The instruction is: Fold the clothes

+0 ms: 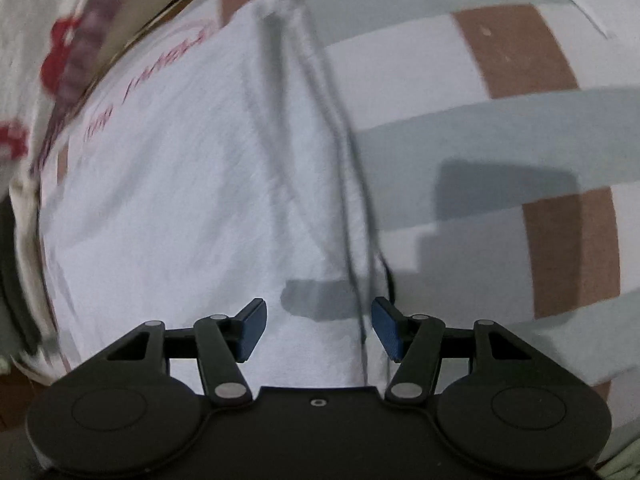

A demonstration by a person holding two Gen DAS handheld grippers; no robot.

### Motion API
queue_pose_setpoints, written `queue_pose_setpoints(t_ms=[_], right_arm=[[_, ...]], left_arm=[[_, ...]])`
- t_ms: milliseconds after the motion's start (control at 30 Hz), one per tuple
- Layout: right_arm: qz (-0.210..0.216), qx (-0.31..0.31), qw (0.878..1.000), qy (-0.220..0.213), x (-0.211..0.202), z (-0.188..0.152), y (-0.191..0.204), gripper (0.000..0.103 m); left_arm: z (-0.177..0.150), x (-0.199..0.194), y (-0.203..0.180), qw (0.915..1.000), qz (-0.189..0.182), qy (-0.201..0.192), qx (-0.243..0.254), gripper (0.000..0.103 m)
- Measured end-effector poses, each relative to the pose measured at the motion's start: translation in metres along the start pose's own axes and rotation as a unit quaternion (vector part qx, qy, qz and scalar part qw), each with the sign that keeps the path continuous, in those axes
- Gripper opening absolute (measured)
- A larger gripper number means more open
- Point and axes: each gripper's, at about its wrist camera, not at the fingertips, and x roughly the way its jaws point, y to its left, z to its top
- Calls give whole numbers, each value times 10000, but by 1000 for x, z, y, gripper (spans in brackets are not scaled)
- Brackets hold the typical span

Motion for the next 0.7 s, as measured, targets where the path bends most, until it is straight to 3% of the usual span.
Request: queue_pose_setpoints(t_ms=[100, 200, 267, 400, 433, 467, 533, 600, 700], right_arm=[[-125, 99, 9999, 49, 2, 3, -2, 64], [-318, -127, 9985, 426, 17, -2, 5, 66], [-392, -313, 9969, 608, 25, -5, 12, 73], [-72, -185, 9988, 444, 23, -8, 12, 70], [15, -180, 9991, 391, 22, -9, 12, 58], [131, -287, 9991, 286, 19, -9, 15, 37], [362, -501, 9981, 77, 14, -9, 21, 12], [664, -842, 9941, -175, 6, -10, 32, 11], [1376, -1347, 9797, -559, -9, -8, 54, 11]], left_arm=[[-2, -2, -3, 9999, 23, -10, 136, 54], [-2, -3, -5, 9997, 31, -18, 222, 54], [-3, -3, -5, 9997, 44, -19, 244, 55], [-3, -4, -6, 9997, 78, -56, 221, 57], [-3, -3, -6, 9997, 73, -59, 222, 57], [-3, -3, -6, 9997, 70, -62, 220, 57], [-2, -4, -5, 9998, 50, -101, 192, 57], [-1, -8, -5, 9995, -91, -276, 127, 57], [7, -32, -15, 9931, -682, -944, 106, 57]])
